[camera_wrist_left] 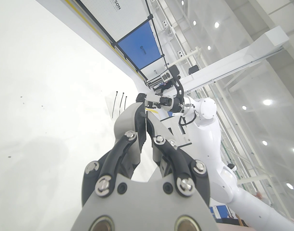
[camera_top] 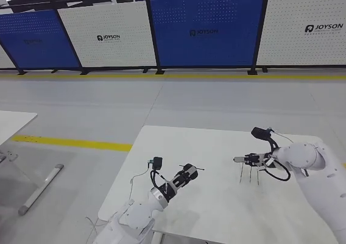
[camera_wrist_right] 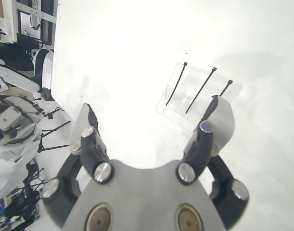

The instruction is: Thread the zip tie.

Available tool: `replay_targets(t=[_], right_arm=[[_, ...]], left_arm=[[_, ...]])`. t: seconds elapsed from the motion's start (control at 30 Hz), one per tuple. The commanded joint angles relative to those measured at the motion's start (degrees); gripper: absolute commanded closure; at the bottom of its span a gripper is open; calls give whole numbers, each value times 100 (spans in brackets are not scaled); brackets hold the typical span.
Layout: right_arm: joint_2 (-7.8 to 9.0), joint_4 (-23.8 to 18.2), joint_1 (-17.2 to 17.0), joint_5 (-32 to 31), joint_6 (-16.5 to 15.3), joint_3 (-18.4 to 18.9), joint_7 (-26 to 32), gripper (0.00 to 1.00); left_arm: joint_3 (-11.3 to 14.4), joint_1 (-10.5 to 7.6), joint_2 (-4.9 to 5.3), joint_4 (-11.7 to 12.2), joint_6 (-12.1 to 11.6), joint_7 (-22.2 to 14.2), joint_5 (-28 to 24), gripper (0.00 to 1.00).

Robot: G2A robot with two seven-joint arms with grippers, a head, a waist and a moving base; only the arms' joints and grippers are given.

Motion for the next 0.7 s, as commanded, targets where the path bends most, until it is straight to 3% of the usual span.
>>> replay_targets(t=[0.0,0.2,0.5,0.67], right_arm=[[-78,308,153,30,72,-161,-13,0],[-291,1087,518,128,-32,-514,-73,0],[-297,1102,510,141,-46,-513,-145,0],[-296,872,406,-70,193,-567,-264,0]], left_arm=[[0,0,0,0,0,0,0,100],[0,0,0,0,0,0,0,100],[0,0,0,0,0,0,0,100],[0,0,0,0,0,0,0,100]])
